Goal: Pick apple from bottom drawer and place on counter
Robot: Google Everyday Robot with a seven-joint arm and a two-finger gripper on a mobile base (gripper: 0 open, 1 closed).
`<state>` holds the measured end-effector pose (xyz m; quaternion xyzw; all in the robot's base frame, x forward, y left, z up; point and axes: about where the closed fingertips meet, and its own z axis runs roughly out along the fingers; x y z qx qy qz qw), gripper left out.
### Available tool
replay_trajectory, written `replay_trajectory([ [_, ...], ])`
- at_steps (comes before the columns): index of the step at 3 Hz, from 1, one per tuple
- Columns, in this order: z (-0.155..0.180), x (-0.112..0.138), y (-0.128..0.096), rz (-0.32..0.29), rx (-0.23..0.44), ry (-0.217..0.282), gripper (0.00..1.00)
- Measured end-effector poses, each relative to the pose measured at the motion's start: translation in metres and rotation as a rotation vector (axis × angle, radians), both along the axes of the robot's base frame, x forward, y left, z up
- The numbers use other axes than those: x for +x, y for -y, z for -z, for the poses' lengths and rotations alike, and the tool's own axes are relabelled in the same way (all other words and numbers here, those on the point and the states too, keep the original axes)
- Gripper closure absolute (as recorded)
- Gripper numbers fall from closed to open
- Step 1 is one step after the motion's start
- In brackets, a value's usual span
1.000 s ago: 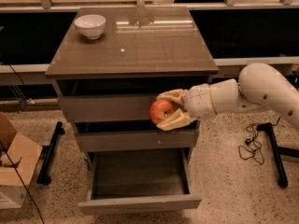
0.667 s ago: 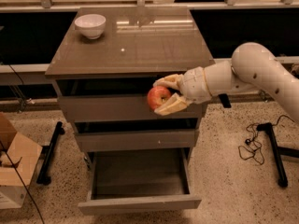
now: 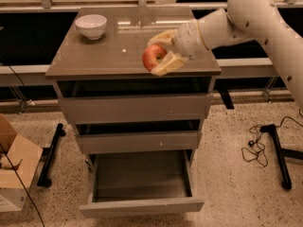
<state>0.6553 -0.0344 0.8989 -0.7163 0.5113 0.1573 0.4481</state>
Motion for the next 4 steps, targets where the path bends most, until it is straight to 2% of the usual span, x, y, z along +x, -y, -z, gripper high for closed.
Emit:
replay_trajectory([
  [1, -0.047, 0.047, -0.014, 0.022, 0.015, 0.058, 1.00],
  [2, -0.059, 0.084, -0.023, 0.060, 0.040, 0.046, 1.00],
  [3, -0.038, 0.129, -0.025, 0.142, 0.050, -0.029, 1.00],
  [4, -0.016, 0.151, -0.022, 0.199, 0.047, -0.087, 1.00],
])
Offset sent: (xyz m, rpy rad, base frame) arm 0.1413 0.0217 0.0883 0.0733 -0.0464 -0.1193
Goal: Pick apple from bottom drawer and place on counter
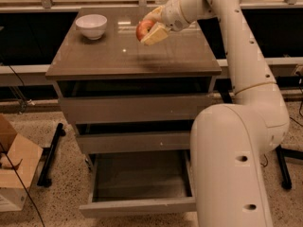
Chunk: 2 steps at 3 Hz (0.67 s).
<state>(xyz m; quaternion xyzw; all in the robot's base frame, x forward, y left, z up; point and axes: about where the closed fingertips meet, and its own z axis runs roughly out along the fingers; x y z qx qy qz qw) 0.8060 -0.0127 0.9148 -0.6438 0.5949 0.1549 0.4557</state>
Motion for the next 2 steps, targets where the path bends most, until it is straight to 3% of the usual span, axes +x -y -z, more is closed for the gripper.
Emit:
replay_trajectory([
  [1, 0.023, 0.016, 0.015, 0.072, 0.015, -0.064, 0.82],
  [2, 0.048, 0.024, 0.028, 0.137, 0.056, -0.160, 0.58],
])
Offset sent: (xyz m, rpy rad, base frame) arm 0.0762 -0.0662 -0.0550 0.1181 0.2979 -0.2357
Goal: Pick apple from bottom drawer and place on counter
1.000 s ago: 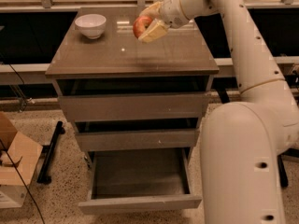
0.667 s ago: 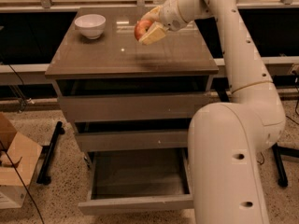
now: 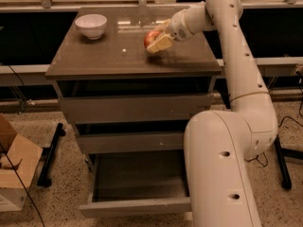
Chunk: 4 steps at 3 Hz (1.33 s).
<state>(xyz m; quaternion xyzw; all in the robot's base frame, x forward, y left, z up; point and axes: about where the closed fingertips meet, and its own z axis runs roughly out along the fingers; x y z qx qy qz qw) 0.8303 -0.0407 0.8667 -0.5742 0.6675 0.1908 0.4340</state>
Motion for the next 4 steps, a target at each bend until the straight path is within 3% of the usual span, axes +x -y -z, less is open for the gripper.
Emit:
replay_trajectory([
  [1, 0.0164, 0.0035, 0.0054, 0.040, 0.042, -0.072, 0.35],
  [2, 0.0208, 0.0042, 0.0061, 0.052, 0.076, -0.101, 0.12],
  [3, 0.0229, 0.0050, 0.0035, 0.051, 0.081, -0.107, 0.00],
  [4, 0.0229, 0.0050, 0.0035, 0.051, 0.081, -0.107, 0.00],
])
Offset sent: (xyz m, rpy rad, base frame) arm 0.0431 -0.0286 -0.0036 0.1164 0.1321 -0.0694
